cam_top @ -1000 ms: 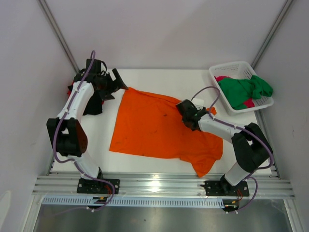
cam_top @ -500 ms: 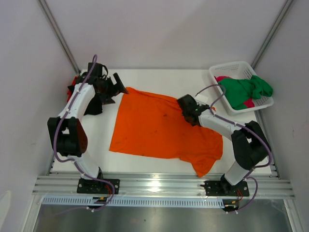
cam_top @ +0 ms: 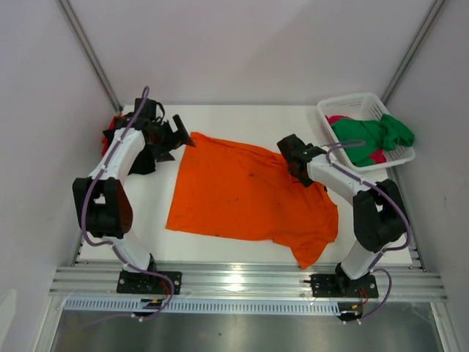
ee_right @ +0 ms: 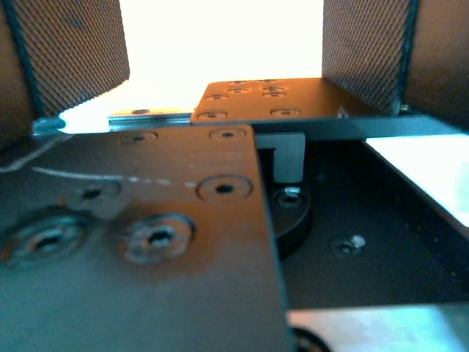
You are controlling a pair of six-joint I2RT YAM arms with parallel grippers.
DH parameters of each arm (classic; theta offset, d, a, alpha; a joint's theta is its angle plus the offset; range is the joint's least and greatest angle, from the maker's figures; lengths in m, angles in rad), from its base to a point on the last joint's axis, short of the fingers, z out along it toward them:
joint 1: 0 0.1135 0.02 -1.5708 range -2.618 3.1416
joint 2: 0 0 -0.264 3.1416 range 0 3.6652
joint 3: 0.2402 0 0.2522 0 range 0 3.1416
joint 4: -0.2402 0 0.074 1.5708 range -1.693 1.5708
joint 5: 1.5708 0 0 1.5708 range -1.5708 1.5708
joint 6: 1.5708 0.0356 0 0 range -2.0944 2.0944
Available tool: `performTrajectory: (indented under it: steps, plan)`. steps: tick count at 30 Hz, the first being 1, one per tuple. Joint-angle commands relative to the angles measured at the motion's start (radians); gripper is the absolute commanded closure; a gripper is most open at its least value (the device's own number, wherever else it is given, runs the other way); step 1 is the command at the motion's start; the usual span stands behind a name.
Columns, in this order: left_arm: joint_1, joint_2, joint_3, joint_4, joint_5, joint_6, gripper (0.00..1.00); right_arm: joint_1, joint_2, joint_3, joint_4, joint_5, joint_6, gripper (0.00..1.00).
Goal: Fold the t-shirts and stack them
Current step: Flatten out the tshirt
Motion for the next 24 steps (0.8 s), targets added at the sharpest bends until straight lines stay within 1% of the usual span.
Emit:
performTrajectory:
  steps: [1,5,9,15,21,24]
  plan:
    - [0.006,-0.046,-0.011,0.014,0.006,0.022,0.00,-0.035,-0.094,-0.026,-0.046,-0.028,0.189,0.35]
    - [0.006,-0.039,-0.013,0.020,0.013,0.019,0.01,-0.087,-0.154,-0.070,-0.017,-0.067,0.200,0.36]
    - [0.006,-0.032,-0.014,0.023,0.015,0.017,0.00,-0.104,-0.183,-0.087,-0.038,-0.099,0.215,0.36]
    - [0.006,-0.021,0.001,0.028,0.021,0.008,0.01,-0.103,-0.212,-0.127,-0.043,-0.203,0.249,0.37]
    - [0.006,-0.013,0.026,0.025,0.020,0.003,0.01,-0.069,-0.237,-0.170,-0.021,-0.219,0.279,0.38]
    - [0.006,-0.010,0.027,0.025,0.020,0.003,0.00,-0.081,-0.232,-0.178,-0.003,-0.239,0.281,0.38]
